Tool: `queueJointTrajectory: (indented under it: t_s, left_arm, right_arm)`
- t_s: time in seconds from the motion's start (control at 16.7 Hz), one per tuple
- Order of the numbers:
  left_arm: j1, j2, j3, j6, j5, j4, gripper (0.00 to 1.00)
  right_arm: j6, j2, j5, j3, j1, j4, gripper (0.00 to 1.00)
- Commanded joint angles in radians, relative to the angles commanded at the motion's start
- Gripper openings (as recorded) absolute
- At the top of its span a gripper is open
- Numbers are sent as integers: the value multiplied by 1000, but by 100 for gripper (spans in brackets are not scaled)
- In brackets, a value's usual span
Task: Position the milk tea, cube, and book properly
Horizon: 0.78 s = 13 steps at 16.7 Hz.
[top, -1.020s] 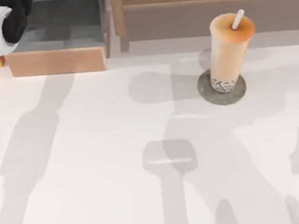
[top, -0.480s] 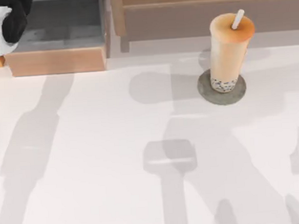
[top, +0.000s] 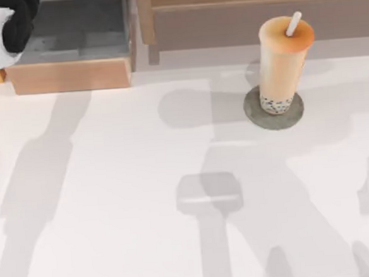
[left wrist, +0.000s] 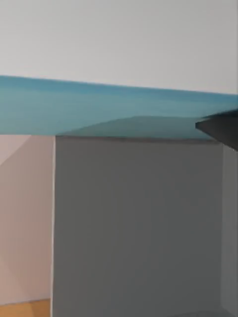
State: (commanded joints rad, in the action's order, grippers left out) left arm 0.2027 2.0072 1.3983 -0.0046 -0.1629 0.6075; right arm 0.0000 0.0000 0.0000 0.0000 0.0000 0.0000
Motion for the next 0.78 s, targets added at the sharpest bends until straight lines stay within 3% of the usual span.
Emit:
queueJointTrajectory:
  t_s: [0.78]
  left_arm:
    - [1, -48, -26, 8, 2, -19, 0]
  right_arm:
    - [0, 0, 0, 0, 0, 0, 100]
